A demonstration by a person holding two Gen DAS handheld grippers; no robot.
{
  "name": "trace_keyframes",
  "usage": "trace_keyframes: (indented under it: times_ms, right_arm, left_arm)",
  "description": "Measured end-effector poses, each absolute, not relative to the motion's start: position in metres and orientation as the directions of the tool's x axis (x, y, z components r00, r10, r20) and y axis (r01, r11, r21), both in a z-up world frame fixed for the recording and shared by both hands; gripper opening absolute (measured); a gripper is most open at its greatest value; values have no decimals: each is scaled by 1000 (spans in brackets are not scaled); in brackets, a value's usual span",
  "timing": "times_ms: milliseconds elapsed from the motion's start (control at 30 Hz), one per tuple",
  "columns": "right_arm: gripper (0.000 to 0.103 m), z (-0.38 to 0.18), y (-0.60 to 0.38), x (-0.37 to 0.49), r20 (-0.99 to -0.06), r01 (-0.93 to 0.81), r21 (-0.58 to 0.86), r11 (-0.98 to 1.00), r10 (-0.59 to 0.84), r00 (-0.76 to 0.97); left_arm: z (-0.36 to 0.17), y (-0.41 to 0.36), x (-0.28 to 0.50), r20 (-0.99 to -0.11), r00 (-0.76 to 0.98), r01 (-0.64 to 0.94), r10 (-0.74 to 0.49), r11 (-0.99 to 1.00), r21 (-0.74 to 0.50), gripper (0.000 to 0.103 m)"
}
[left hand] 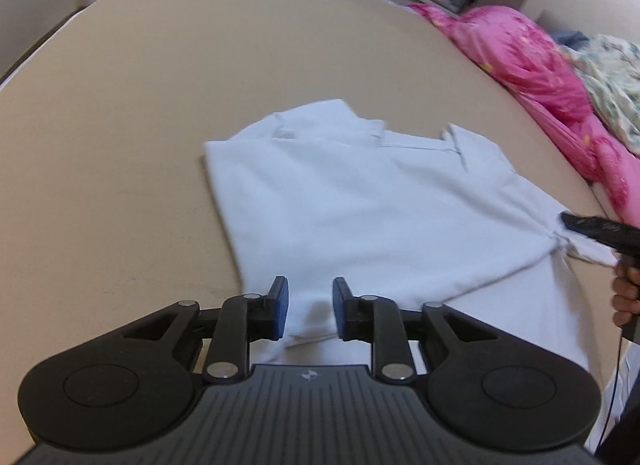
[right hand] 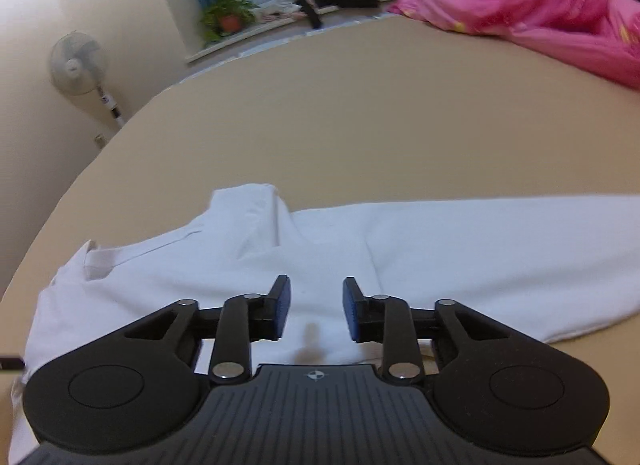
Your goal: Fold small clothes
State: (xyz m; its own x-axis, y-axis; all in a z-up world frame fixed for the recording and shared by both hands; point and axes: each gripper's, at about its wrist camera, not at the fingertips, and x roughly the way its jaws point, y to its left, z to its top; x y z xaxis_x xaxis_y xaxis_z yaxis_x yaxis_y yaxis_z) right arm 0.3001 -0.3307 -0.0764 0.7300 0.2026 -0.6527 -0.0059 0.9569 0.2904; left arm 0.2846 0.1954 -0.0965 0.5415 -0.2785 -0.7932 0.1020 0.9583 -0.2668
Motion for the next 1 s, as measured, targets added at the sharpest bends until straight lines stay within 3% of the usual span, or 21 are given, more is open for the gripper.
trace_keyframes:
  times_ms: [33, 100, 300, 367, 433, 533, 667, 700, 767, 900, 1000]
  right_arm:
    - [43, -85, -330, 303, -701, 3, 258, 966, 185, 689]
    - [43, -103, -334, 304, -770, 45, 191, 981, 121, 626]
    - [50, -69, -368, 283, -680, 170, 296, 940, 83, 729]
    - [50, -67, -388, 278, -689, 227, 310, 923, 53, 723]
    - [50, -72, -420, 277, -694, 286, 352, 891, 43, 719]
    - [50, -77, -463, 269, -691, 376, 414, 829, 17, 723]
    - [50, -85, -506, 259, -676, 432, 436, 789, -29, 736]
    - [50, -90, -514, 258, -675, 443, 438, 783, -40, 737]
    - [50, -100, -533, 252, -674, 474, 453, 755, -58, 736]
    - [50, -122, -572, 241, -671, 554, 513, 656, -97, 736]
    - [50, -141, -607, 228, -672, 609, 552, 569, -129, 729]
  left_arm:
    - [-103, 191, 286, -819, 514, 102, -255, 966, -237, 31]
    - [-113, 180, 284, -849, 487, 112, -206, 978, -173, 29]
    - [-63, 175, 248, -782, 598, 136, -177, 984, -118, 33]
    - [-37, 172, 227, -753, 646, 153, -128, 988, -36, 37]
    - [-17, 173, 201, -715, 691, 165, -102, 986, 19, 48]
    - [-9, 175, 164, -656, 749, 161, -94, 986, 43, 59]
    - [-36, 185, 138, -654, 756, 48, -38, 999, -3, 59]
    - [-43, 181, 142, -700, 715, 42, 0, 998, 43, 58]
    - [-40, 170, 143, -654, 754, 45, 64, 988, 149, 58]
    - [-42, 165, 156, -651, 758, 37, 26, 996, 83, 59]
    - [-46, 156, 163, -655, 755, 44, 38, 993, 109, 59]
